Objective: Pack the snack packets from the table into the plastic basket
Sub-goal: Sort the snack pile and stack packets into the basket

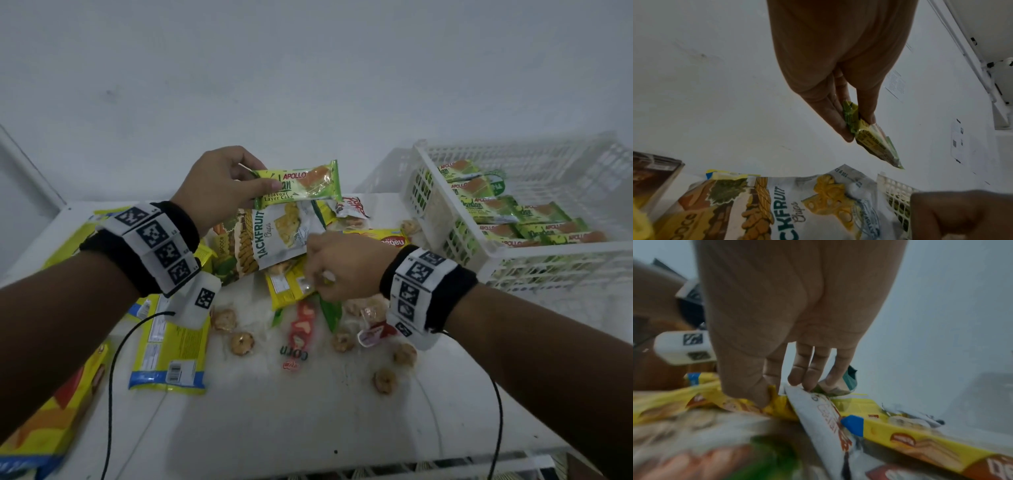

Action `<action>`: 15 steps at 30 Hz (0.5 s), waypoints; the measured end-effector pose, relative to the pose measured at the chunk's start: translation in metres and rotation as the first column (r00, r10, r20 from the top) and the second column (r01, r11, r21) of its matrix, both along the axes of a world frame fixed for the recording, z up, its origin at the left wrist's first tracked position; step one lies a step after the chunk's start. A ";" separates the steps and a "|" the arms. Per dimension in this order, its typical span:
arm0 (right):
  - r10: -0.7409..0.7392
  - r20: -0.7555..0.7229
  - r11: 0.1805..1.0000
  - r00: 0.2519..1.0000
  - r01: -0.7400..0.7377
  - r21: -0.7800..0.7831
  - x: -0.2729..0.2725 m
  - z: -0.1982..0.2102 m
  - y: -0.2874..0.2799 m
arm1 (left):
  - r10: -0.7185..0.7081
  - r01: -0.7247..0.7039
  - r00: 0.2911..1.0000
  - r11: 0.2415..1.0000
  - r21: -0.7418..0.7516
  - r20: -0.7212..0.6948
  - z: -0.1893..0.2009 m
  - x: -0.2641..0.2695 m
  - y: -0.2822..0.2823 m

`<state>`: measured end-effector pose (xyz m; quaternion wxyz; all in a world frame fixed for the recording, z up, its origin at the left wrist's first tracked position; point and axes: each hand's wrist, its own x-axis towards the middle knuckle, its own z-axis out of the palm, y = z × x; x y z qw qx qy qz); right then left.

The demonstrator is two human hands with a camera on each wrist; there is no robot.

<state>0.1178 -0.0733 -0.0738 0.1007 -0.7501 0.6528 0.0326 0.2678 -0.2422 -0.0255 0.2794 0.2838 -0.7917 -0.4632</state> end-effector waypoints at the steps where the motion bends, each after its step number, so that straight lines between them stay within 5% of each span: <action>1: -0.016 0.073 0.999 0.997 0.020 -0.047 -0.003 0.004 -0.001 | 0.006 -0.006 1.000 1.000 0.000 -0.012 0.003 0.001 -0.001; 6: -0.026 0.247 0.967 0.969 0.086 -0.239 -0.010 0.021 -0.008 | 0.041 -0.041 0.997 0.999 -0.002 -0.071 0.012 0.002 -0.005; 15: -0.116 0.421 0.946 0.900 0.229 -0.230 -0.004 0.026 -0.019 | 0.054 -0.054 0.997 0.999 -0.001 -0.060 0.015 0.004 -0.010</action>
